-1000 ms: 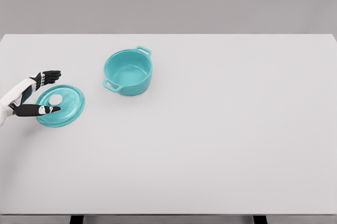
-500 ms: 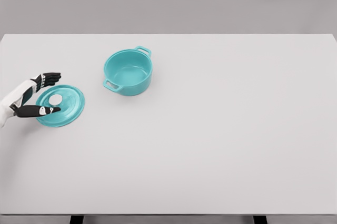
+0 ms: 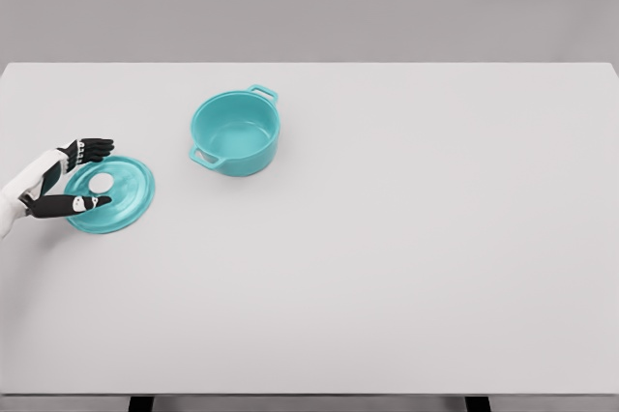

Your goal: Cover the pot with left arm

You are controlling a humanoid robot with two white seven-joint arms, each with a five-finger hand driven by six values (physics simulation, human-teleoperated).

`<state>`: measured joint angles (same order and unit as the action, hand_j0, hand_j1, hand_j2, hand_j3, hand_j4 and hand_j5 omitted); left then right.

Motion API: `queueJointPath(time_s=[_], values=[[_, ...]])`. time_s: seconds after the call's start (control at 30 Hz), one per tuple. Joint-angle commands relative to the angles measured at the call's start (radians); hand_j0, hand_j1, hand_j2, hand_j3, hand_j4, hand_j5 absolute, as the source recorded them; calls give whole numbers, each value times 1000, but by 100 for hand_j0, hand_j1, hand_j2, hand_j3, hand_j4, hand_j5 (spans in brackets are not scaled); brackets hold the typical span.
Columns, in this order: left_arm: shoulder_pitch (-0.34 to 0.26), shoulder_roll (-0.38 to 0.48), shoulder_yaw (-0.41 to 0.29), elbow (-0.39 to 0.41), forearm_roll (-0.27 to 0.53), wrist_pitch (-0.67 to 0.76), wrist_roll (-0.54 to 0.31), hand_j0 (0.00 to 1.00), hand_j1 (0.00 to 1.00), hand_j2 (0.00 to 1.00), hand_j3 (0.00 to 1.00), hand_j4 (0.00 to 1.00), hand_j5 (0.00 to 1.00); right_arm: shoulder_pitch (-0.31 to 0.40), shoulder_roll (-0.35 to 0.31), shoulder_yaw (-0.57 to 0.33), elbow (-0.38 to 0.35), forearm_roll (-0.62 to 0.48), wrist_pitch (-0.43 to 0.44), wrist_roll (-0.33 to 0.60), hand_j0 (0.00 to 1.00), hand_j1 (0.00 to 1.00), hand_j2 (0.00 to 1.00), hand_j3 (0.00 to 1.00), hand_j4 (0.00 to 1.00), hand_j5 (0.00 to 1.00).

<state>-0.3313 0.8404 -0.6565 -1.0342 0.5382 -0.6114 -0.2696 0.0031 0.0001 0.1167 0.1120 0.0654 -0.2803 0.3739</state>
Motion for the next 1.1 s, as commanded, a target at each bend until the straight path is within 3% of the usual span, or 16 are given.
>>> queueJointPath(time_s=[0.0,0.37,0.43,0.77,1.07], values=[[0,2,0,2,2,1,0,81,81,81,81,81,81,0,0,0,0,1,0,0,100,100,100,100,100,100],[2,5,-3,-4,2,1,-26,62,62,62,62,62,62,0,0,0,0,1,0,0,100,100,100,100,100,100],[2,6,-2,-7,2,1,-33,37,37,37,37,37,37,0,0,0,0,1,0,0,100,100,100,100,100,100],[-3,3,11,-21,-1,1,-34,37,37,37,37,37,37,0,0,0,0,1,0,0,100,100,100,100,100,100],[-80,-3,-5,-63,-10,1,-36,37,37,37,37,37,37,0,0,0,0,1,0,0,100,100,100,100,100,100]])
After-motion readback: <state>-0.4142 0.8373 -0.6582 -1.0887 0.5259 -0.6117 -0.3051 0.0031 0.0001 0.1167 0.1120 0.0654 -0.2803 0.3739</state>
